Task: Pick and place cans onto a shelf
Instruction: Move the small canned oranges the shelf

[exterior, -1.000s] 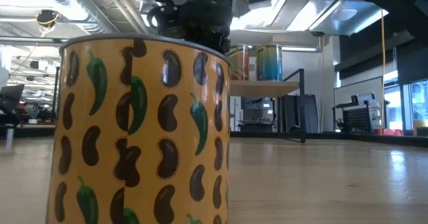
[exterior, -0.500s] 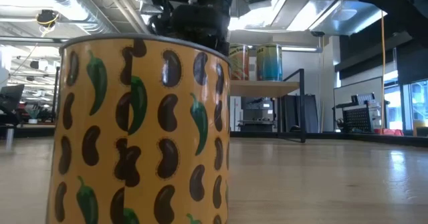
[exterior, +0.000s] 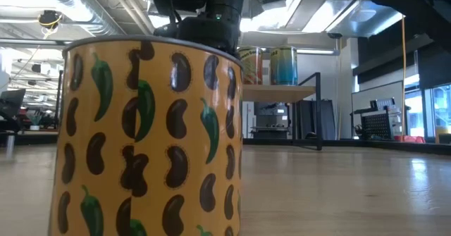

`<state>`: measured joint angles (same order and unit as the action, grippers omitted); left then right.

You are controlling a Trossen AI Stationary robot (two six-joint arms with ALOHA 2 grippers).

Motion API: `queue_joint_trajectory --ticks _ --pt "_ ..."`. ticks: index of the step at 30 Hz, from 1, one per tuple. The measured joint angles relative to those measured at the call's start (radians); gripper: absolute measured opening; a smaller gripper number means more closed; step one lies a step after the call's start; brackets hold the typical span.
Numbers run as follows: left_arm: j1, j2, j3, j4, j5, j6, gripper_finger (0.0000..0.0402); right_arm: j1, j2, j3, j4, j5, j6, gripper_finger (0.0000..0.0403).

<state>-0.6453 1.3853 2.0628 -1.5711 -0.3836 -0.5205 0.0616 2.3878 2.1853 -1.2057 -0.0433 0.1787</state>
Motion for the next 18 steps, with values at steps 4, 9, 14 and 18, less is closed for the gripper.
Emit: queue_joint_trajectory --ticks 4,9,14,18 --pt "0.000 0.000 0.000 0.000 0.000 0.000 0.0000 0.001 0.000 0.000 0.000 0.051 -0.001 0.0069" --pt "0.000 0.000 0.000 0.000 0.000 0.000 0.0000 0.000 0.001 0.000 0.000 0.062 -0.003 0.0069" --pt "0.000 0.000 0.000 0.000 0.000 0.004 0.0000 0.000 0.004 0.011 -0.003 0.052 -0.019 0.0069" --pt "0.000 0.000 0.000 0.000 -0.001 0.010 0.0000 0.000 0.004 0.013 0.001 0.052 -0.026 0.0069"
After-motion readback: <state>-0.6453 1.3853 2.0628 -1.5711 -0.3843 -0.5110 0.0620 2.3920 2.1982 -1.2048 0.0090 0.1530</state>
